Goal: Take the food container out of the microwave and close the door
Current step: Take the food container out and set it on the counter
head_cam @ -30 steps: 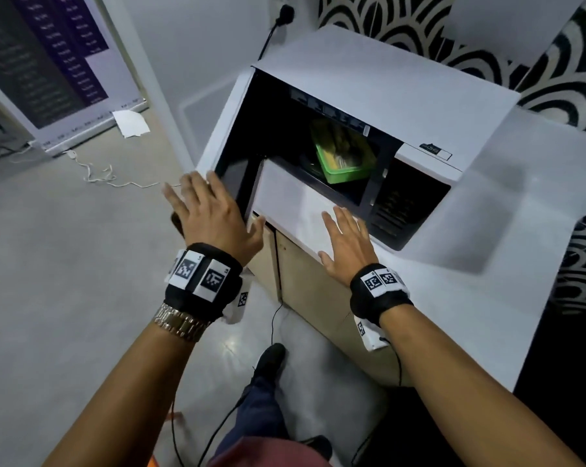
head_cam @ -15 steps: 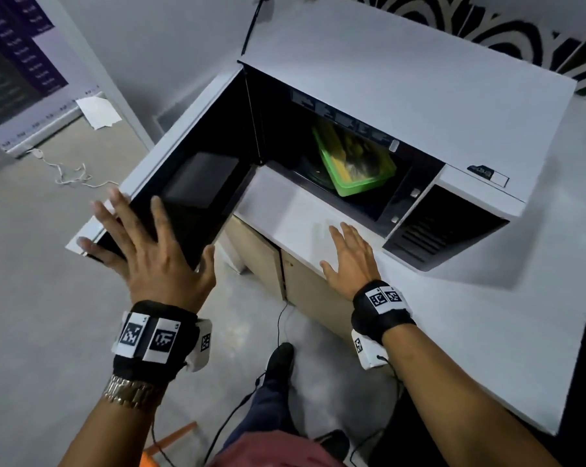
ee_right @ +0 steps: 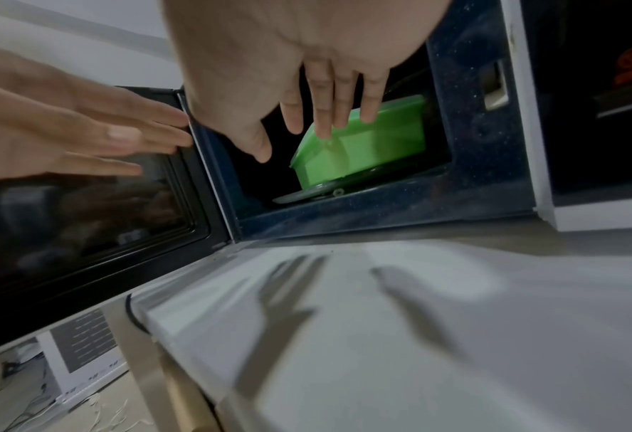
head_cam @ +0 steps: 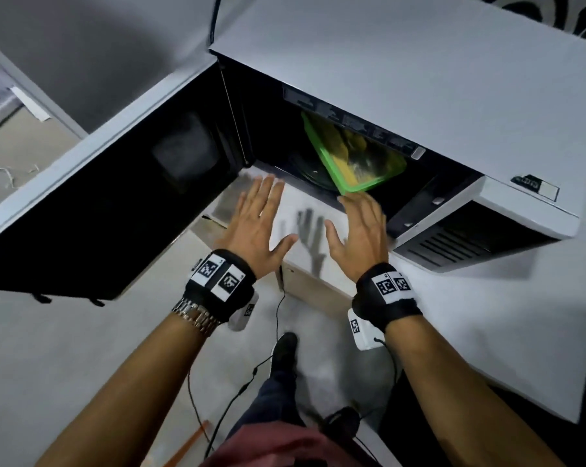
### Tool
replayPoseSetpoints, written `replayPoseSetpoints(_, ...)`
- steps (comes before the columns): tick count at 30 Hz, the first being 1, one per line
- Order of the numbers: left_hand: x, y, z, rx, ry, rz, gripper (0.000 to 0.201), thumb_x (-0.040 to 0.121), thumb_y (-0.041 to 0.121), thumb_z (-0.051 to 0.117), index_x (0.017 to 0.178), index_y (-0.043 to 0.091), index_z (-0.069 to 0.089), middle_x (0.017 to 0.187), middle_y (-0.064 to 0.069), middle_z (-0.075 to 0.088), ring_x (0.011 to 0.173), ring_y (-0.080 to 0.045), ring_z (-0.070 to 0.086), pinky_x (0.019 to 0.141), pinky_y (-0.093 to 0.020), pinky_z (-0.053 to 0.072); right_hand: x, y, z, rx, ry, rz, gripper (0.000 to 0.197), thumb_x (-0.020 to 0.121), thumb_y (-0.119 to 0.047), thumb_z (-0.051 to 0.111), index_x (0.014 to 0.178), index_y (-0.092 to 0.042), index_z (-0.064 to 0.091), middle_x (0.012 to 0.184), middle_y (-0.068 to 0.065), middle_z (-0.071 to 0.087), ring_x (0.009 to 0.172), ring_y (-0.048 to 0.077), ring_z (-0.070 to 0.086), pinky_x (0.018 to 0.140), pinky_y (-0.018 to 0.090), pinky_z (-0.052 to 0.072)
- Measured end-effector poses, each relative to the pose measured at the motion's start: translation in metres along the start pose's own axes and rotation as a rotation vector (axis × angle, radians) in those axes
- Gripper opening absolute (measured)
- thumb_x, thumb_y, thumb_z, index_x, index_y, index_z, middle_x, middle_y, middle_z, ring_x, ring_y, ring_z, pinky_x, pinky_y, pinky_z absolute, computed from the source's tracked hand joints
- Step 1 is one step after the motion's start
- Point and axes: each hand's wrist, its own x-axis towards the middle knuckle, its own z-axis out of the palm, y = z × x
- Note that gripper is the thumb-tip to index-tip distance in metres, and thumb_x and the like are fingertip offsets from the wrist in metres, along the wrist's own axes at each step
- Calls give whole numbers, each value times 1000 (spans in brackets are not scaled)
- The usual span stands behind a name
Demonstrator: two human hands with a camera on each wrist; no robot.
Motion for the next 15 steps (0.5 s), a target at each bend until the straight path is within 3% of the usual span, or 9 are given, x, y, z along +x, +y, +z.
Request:
replayPoseSetpoints(3,36,-7,16,-69,-82,78,82,92,45,53,155,6,20,163,-19,21,151,-37,21,121,-55,23,17,0,-3,-33,142,1,39,87,-28,71,117,-4,63,127,18,59,126,35,50,98,52,44)
replayPoseSetpoints(7,79,-9,23,-92,-103,128,78,93,42,57,156,12,21,165,-14,17,151,-33,21,122,-46,24,42,-5,-14,-94,143,144,68,79,-53,75,125,-6,58,121,23,55,113,39,51,96,51,43)
replayPoseSetpoints(9,97,-7,22,-109,-98,160,77,92,38,59,155,11,23,165,-16,17,151,-34,21,121,-44,21,60,-8,-22,-108,52,287,79,72,-65,76,121,-6,59,109,25,62,103,41,58,93,49,45)
replayPoseSetpoints(11,111,-7,24,-91,-120,165,78,90,34,63,155,10,25,163,-18,19,150,-37,21,122,-46,21,81,-10,-29,-59,-77,420,77,69,-75,71,111,-11,66,106,19,71,102,40,65,90,42,50)
replayPoseSetpoints(13,121,-9,28,-34,-163,146,79,89,32,64,155,10,25,163,-20,21,150,-38,21,121,-53,22,103,-9,-35,5,-239,553,81,70,-84,61,115,-17,69,119,14,71,113,36,64,91,36,49)
replayPoseSetpoints(15,127,-12,31,73,-227,119,79,91,34,62,155,10,22,164,-18,19,152,-37,15,122,-55,18,118,-8,-37,11,-481,644,90,75,-88,47,128,-17,65,137,15,61,126,35,56,102,37,42)
